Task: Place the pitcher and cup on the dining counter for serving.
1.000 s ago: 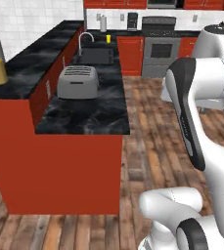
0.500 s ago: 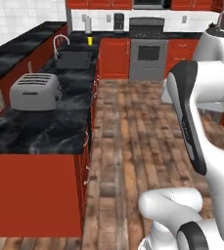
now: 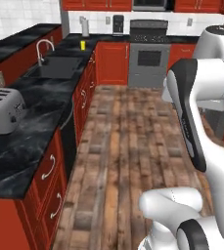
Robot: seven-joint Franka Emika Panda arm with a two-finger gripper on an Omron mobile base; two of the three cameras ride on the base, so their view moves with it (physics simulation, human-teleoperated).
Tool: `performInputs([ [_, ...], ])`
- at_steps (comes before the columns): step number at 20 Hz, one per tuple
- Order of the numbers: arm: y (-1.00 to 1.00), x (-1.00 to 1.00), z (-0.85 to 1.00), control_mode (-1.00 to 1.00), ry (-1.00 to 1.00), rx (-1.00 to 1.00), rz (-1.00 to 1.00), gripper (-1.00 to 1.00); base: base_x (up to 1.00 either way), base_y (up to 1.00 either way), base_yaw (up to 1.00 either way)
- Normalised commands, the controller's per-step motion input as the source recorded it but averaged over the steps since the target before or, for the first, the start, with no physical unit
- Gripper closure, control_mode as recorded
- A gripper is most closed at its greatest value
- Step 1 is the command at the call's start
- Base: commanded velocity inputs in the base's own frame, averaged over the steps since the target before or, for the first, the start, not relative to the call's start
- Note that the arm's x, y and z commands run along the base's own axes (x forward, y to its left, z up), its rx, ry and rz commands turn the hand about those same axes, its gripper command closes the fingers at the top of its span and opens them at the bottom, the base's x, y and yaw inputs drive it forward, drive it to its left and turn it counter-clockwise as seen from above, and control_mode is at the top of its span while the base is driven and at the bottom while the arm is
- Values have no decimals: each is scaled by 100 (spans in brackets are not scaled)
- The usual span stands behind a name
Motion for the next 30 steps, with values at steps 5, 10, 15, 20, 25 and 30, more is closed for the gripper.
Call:
performInputs([
  [5, 0, 0, 0, 100, 0, 0, 0, -100, 100, -97, 16],
  [10, 0, 0, 0, 100, 0, 0, 0, -100, 100, -83, 14],
  [15, 0, 0, 0, 100, 0, 0, 0, -100, 100, -61, 10],
  [20, 0, 0, 0, 100, 0, 0, 0, -100, 100, -22, 24],
  [25, 0, 0, 0, 100, 0, 0, 0, -100, 100, -26, 35],
  [30, 0, 0, 0, 100, 0, 0, 0, -100, 100, -48, 31],
])
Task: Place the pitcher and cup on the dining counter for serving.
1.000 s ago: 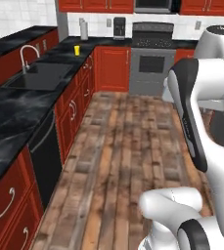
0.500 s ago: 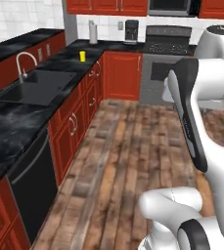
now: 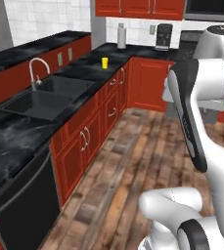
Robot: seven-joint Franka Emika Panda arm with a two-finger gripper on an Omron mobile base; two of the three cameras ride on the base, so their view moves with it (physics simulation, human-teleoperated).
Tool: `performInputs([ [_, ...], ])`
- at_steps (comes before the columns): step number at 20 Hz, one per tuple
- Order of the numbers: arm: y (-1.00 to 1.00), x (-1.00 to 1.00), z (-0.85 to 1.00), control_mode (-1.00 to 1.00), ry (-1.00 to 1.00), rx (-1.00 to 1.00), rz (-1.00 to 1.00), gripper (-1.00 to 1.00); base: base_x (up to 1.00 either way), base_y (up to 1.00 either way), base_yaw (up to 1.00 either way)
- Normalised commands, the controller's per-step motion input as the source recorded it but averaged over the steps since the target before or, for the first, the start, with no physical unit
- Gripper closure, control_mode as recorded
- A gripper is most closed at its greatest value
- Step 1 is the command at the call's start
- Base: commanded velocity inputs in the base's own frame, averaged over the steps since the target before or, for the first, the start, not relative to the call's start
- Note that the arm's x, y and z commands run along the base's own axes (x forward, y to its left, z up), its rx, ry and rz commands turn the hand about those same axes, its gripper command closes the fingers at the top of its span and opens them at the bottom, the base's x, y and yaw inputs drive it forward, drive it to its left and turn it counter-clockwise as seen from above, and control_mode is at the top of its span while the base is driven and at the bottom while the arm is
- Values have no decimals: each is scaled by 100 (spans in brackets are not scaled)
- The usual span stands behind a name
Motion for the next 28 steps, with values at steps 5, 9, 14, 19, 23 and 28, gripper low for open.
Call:
performInputs([
  [5, 0, 0, 0, 100, 0, 0, 0, -100, 100, -74, 21],
  [9, 0, 0, 0, 100, 0, 0, 0, -100, 100, -70, 20],
  [14, 0, 0, 0, 100, 0, 0, 0, -100, 100, -55, 17],
  [19, 0, 0, 0, 100, 0, 0, 0, -100, 100, -49, 14],
  [23, 0, 0, 0, 100, 0, 0, 0, -100, 100, -49, 14],
  [28, 0, 0, 0, 100, 0, 0, 0, -100, 100, -44, 19],
])
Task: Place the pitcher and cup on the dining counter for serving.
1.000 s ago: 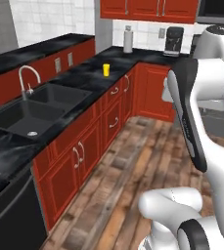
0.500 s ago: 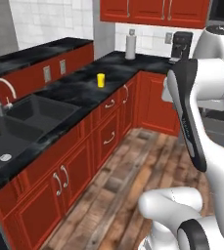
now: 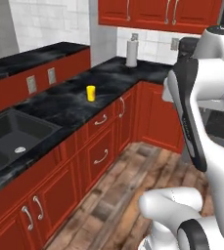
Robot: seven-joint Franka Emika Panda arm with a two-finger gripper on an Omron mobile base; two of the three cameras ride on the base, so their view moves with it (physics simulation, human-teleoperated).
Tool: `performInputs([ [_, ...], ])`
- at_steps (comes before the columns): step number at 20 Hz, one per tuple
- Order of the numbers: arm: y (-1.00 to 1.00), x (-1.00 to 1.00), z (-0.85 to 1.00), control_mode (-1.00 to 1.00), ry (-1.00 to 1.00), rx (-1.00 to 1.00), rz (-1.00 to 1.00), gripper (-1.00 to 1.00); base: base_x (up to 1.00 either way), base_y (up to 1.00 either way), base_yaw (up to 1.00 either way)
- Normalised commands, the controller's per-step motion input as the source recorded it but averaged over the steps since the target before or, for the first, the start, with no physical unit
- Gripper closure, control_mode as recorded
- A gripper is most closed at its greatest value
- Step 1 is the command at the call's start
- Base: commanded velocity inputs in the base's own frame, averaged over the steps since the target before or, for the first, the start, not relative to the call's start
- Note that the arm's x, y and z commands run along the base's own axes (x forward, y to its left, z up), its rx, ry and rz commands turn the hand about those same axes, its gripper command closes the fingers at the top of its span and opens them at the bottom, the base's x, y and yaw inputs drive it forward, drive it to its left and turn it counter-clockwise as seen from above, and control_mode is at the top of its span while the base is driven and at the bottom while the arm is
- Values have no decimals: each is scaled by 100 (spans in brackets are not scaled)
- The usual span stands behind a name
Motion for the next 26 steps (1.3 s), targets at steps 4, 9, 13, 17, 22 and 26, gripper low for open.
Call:
performInputs([
  [4, 0, 0, 0, 100, 0, 0, 0, -100, 100, -13, 41],
  [9, 0, 0, 0, 100, 0, 0, 0, -100, 100, -12, 48],
  [13, 0, 0, 0, 100, 0, 0, 0, -100, 100, -27, 54],
  [17, 0, 0, 0, 100, 0, 0, 0, -100, 100, -67, 47],
  [22, 0, 0, 0, 100, 0, 0, 0, -100, 98, -70, 53],
  [26, 0, 0, 0, 100, 0, 0, 0, -100, 54, -60, 57],
])
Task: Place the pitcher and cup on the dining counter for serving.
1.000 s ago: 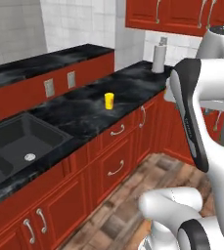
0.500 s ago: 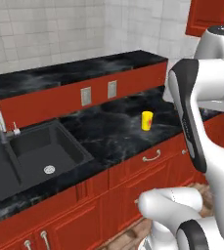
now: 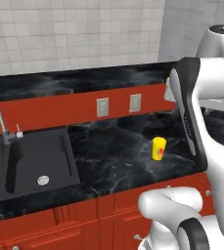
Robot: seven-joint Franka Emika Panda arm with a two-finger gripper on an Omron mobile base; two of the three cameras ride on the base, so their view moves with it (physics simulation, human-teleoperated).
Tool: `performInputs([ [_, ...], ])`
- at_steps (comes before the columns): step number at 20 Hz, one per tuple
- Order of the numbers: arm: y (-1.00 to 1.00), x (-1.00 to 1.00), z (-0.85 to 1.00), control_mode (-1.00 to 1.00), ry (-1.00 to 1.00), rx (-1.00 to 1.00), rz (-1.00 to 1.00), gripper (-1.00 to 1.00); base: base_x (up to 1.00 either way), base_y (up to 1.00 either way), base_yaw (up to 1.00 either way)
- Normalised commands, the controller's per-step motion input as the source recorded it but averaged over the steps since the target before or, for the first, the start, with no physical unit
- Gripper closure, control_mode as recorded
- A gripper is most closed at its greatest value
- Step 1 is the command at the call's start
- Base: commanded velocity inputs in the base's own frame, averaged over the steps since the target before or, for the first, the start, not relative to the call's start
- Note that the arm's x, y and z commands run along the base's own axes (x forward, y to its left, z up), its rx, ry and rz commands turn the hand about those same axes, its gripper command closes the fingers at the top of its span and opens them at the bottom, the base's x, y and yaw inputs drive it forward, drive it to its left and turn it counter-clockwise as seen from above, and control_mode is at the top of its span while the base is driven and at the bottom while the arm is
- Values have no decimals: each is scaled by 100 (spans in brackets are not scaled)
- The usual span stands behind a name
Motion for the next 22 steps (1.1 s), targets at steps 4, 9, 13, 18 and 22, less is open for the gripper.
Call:
performInputs([
  [4, 0, 0, 0, 100, 0, 0, 0, -100, 14, -20, 51],
  [9, 0, 0, 0, 100, 0, 0, 0, -100, 0, -1, 34],
  [13, -4, 29, -39, -100, 17, 0, 7, -100, 0, 0, 5],
  [18, -22, 72, -71, -100, 27, 0, 0, -100, 0, 0, 0],
  [22, -29, 79, -75, -100, 27, 0, 2, -100, 0, 0, 0],
])
